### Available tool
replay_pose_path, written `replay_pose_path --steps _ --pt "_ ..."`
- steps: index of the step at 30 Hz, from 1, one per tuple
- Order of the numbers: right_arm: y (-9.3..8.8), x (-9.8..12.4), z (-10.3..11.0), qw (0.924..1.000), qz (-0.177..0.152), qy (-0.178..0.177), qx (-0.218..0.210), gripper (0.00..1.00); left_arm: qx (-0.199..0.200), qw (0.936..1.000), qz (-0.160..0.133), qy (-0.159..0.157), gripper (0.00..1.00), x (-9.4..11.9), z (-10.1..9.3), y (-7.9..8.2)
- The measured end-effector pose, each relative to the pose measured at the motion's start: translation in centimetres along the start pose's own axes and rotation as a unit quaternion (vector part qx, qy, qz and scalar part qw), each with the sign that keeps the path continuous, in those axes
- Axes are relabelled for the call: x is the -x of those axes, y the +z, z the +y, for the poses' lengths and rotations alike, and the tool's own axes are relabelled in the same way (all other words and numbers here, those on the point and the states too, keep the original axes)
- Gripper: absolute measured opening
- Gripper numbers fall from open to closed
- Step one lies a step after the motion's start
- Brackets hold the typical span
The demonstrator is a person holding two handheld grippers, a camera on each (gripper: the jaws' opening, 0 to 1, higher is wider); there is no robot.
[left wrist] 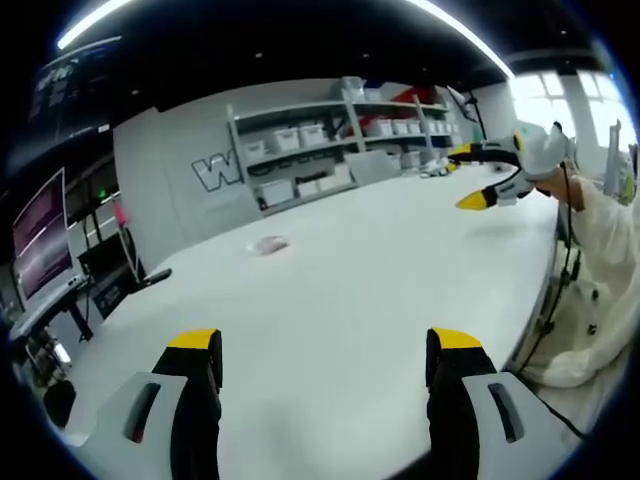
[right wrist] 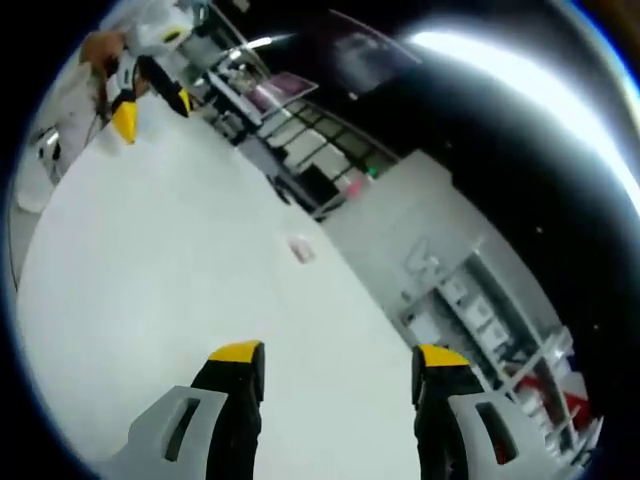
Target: Open the resealable bag by pulling the two sides of the seal apart until the entire bag opening is separated and visibly accessible.
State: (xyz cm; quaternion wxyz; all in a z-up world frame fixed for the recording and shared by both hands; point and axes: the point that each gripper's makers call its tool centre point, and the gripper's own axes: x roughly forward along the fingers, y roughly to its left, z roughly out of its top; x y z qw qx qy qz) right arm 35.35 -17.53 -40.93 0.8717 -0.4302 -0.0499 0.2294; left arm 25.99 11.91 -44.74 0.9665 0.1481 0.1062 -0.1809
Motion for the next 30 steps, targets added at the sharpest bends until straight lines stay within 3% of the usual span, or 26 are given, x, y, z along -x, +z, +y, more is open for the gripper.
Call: replay_pose_path --steps 30 --pt "0.7 -1.3 0.2 0.9998 -0.004 0.007 0.020 0.59 0.000 1.0000 -0.002 0.000 0.83 0.2 0.0 0.0"
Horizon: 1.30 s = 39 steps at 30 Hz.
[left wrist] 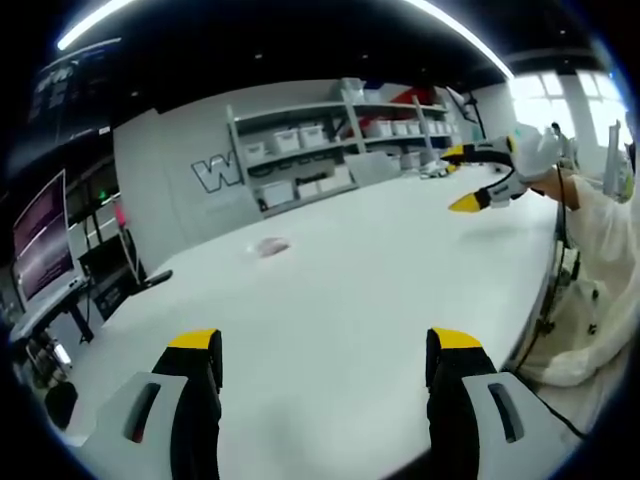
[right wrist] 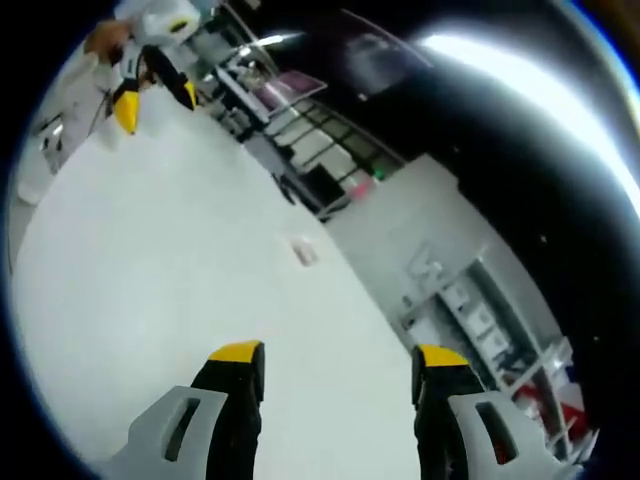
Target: Open the resealable bag by pulling the two sides of the seal apart until the entire bag opening is separated and visibly accessible.
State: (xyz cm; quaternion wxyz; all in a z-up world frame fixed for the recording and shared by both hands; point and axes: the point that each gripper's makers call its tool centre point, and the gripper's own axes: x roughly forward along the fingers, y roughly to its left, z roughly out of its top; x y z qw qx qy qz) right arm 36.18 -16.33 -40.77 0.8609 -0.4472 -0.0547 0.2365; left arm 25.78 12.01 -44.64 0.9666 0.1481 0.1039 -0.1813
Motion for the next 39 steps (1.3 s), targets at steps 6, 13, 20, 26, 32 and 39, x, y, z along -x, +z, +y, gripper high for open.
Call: replay_pose_path --steps 6,13,20,26,32,39 --pt "0.5 -0.6 0.0 1.0000 -0.006 0.002 0.001 0.59 0.000 1.0000 0.001 0.000 0.83 0.0 0.0 -0.1" --pt "0.7 -1.0 0.1 1.0000 -0.008 0.004 0.001 0.59 0.001 1.0000 0.001 -0.001 0.83 0.0 0.0 -0.2" --pt "0.5 -1.2 0.2 1.0000 -0.005 0.007 0.001 0.59 0.002 1.0000 0.000 0.000 0.83 0.0 0.0 -0.2" --pt "0.6 -1.5 0.4 0.9999 -0.003 0.011 0.007 0.59 0.002 1.0000 0.001 -0.002 0.83 0.0 -0.1 -0.2" --pt "0.6 -1.9 0.6 0.9998 -0.001 0.015 0.012 0.59 0.003 1.0000 0.001 0.000 0.83 0.1 -0.1 -0.2" --pt "0.7 -2.2 0.7 0.9997 0.001 0.020 0.018 0.59 0.004 1.0000 0.000 0.000 0.83 0.2 -0.1 -0.3"
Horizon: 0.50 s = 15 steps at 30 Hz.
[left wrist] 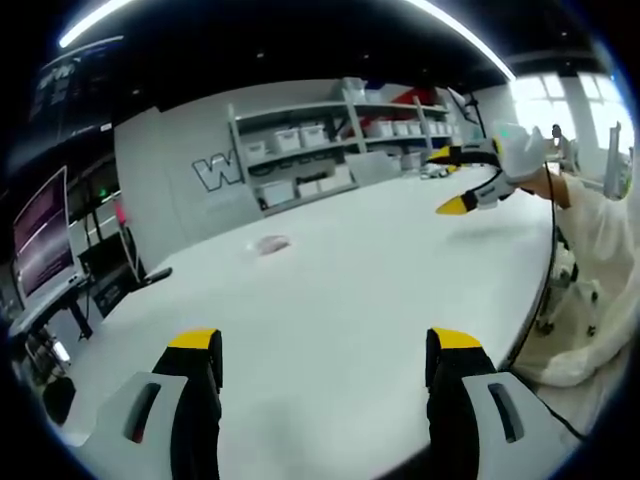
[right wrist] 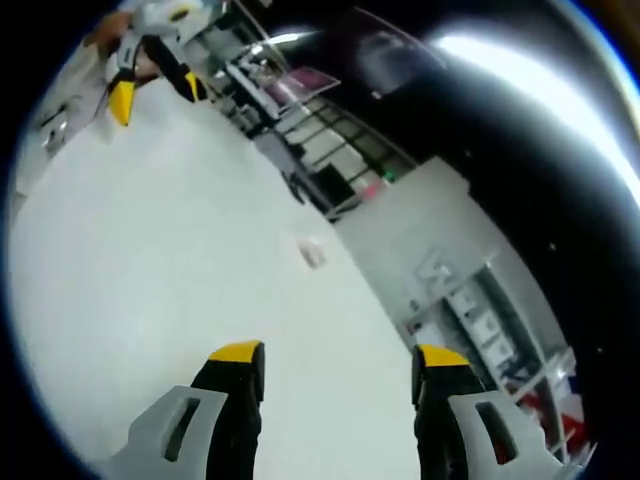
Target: Open the resealable bag by pulling the two sides of the seal apart until the entire bag opening is separated and visibly accessible.
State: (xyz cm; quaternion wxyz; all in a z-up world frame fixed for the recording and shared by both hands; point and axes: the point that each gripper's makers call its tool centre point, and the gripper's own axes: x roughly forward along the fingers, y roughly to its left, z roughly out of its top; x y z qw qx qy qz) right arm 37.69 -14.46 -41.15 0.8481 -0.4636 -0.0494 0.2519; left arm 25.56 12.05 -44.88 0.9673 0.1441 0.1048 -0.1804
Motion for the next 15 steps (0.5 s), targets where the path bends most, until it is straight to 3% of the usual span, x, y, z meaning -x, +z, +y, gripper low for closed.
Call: replay_pose_path --steps 15 --pt "0.62 -0.89 0.39 0.9998 0.000 0.013 0.012 0.59 0.003 1.0000 -0.001 0.002 0.83 0.25 0.17 -0.14"
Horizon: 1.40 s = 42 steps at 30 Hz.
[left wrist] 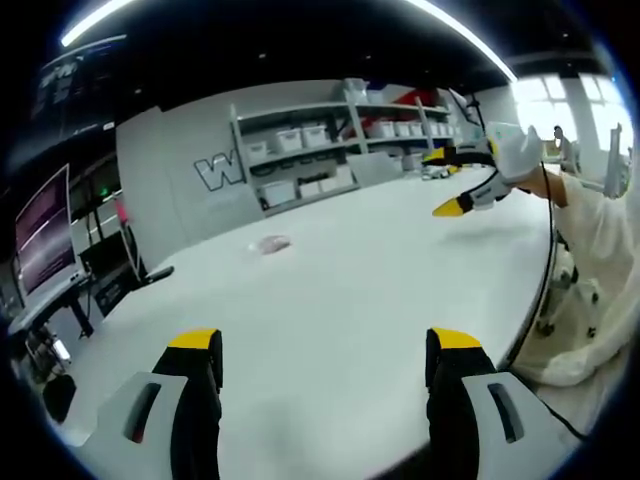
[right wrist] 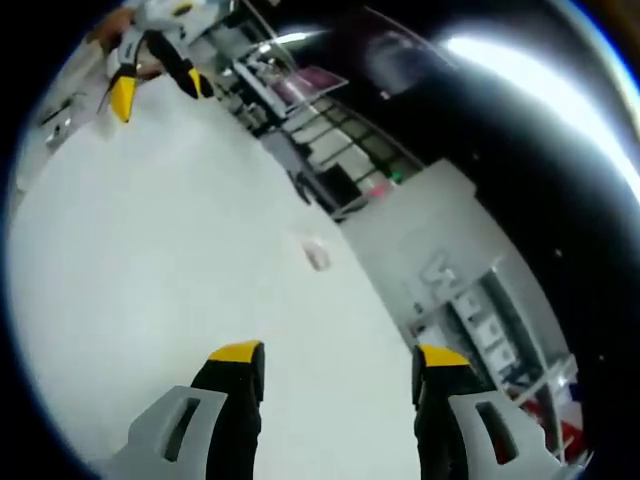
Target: Open the resealable bag by pulling the two sides of the seal apart until the entire bag opening is separated and visibly accessible.
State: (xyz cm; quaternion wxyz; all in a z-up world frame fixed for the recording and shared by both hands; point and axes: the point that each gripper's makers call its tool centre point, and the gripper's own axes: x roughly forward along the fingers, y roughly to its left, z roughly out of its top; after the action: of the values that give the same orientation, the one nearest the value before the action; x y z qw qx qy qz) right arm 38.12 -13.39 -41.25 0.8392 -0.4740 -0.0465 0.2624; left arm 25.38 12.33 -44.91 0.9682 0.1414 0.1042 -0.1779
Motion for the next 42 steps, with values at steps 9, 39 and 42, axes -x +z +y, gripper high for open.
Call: replay_pose_path --steps 9,39,42 --pt "0.1 -0.4 0.1 1.0000 0.002 0.004 0.004 0.59 0.000 1.0000 -0.001 0.001 0.83 0.0 0.2 0.1" --pt "0.9 -1.3 0.2 0.9998 -0.004 0.011 0.014 0.60 -0.002 1.0000 0.003 0.000 0.83 -0.2 0.1 -0.1" --pt "0.9 -1.3 0.2 0.9998 -0.004 0.011 0.015 0.60 -0.002 1.0000 0.003 0.000 0.83 -0.2 0.1 -0.1"
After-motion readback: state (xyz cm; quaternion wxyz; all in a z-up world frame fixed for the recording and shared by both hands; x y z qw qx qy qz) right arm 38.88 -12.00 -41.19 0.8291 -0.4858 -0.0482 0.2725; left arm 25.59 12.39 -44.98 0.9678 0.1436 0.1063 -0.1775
